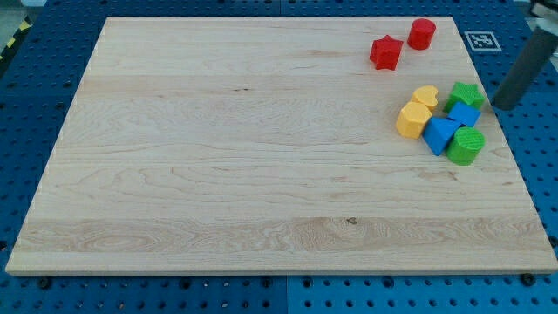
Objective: Slide green star along with yellow heart slightly left
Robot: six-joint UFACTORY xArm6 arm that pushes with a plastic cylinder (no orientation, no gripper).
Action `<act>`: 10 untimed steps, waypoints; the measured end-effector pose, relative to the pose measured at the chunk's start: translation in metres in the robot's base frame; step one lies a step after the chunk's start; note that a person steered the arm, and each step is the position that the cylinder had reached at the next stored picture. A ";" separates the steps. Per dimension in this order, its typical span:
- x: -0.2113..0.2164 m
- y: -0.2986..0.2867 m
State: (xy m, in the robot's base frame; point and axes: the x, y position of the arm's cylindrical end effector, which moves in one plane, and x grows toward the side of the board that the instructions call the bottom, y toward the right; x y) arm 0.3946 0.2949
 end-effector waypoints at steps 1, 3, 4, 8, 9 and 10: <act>0.000 -0.041; 0.000 -0.090; -0.004 -0.115; -0.029 -0.130; 0.029 -0.105; 0.035 -0.121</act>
